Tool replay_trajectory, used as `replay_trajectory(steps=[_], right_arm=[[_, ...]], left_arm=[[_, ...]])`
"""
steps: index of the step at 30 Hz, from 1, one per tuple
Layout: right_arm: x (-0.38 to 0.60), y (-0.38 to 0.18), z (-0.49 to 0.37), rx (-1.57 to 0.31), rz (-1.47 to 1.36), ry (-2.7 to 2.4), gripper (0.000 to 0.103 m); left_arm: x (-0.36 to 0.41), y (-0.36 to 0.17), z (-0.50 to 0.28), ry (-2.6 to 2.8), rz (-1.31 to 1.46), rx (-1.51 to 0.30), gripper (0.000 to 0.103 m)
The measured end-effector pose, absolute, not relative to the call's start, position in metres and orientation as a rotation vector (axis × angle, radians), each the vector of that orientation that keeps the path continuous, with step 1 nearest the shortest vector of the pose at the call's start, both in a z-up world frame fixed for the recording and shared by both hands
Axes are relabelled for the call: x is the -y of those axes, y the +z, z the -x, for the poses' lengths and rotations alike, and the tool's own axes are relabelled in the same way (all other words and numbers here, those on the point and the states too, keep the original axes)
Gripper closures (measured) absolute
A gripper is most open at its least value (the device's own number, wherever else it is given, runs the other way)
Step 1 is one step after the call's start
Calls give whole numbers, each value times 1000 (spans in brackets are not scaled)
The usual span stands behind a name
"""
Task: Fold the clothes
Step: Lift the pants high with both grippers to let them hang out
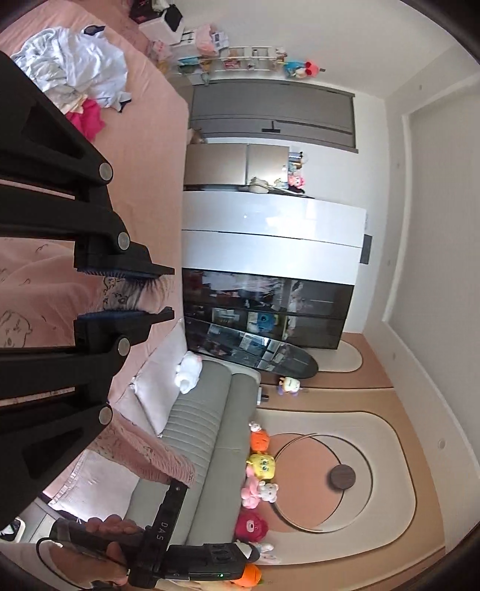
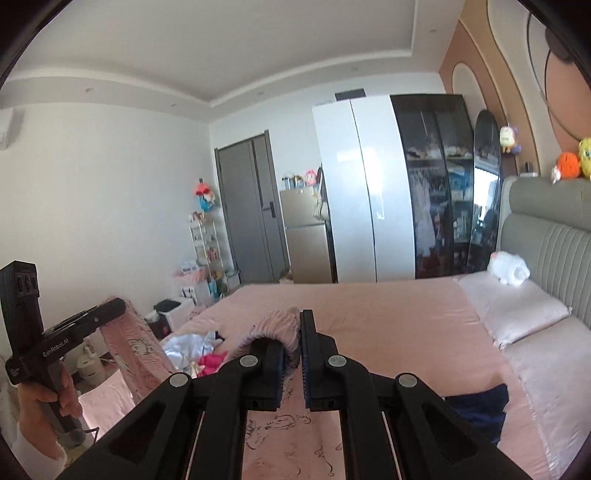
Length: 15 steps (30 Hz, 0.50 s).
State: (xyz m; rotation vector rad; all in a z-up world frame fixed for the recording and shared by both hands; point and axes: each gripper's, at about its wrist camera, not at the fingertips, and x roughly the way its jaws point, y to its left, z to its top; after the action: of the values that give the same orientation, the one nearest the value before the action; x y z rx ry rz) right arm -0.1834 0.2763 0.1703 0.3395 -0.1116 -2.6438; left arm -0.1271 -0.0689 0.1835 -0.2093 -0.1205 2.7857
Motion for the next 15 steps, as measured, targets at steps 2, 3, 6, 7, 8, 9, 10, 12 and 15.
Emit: replay_trajectory(steps=[2,3,6,7,8,9,10,12,15], right_arm=[[-284,171,183,103,-357,-2655,98],[-286,166,184,98,-384,-2660,98],[-272,126,204,70,-575,-2653,98],[-259,114,213,75,-645,-2640,98],[-245,104,222,83,-697,-2631,98],[-236,99,235,64,-716,-2643,98],[-227,94,248,45,-734,-2655,98],[-215,111,265,-29,-653,-2690,98],[-206,155,275,-42,-490,-2720,98]], left_arm=[[76,175,137,2783,277,152,91],[80,167,144,2777,328,179,91],[89,117,193,2742,559,252,91],[90,100,213,2741,635,257,91],[90,86,233,2748,683,246,91],[90,82,251,2754,711,243,91],[91,79,269,2760,737,239,91],[90,105,278,2785,655,218,91],[90,160,272,2843,455,142,91]])
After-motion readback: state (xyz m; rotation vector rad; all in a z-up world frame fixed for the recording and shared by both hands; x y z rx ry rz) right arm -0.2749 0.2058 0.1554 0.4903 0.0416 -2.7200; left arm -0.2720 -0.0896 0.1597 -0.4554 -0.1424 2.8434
